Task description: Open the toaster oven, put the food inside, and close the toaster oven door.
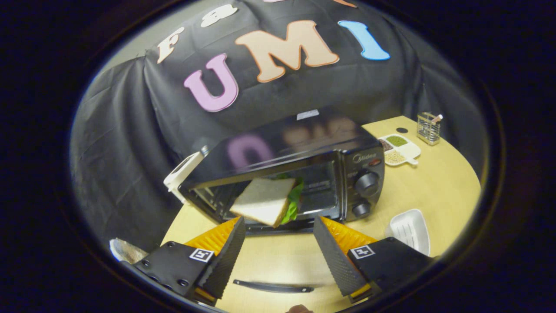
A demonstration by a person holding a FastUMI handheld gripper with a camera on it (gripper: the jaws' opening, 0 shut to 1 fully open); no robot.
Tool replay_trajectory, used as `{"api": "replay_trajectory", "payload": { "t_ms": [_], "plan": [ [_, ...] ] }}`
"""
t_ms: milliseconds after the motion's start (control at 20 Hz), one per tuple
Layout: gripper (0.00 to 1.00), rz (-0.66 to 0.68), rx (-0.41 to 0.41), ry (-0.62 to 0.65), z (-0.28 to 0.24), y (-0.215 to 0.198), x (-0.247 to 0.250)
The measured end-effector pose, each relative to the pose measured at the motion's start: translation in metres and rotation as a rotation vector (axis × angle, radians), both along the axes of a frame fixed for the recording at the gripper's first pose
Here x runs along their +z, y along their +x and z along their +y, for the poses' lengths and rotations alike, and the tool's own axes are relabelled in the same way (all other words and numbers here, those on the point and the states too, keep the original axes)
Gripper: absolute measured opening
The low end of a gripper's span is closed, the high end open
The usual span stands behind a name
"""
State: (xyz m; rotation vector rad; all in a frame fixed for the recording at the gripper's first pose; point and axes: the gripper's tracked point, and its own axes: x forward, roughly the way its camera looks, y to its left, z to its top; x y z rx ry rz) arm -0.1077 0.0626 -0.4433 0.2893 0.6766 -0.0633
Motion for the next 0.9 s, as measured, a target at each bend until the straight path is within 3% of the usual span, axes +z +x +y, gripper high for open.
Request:
{"api": "replay_trajectory", "payload": {
  "t_ms": [600,900],
  "plan": [
    [0.98,0.216,0.34,0.063,0.084,-0.075,-0.034],
    [0.98,0.406,0.399,0.049,0.085,-0.117,-0.063]
  ]
}}
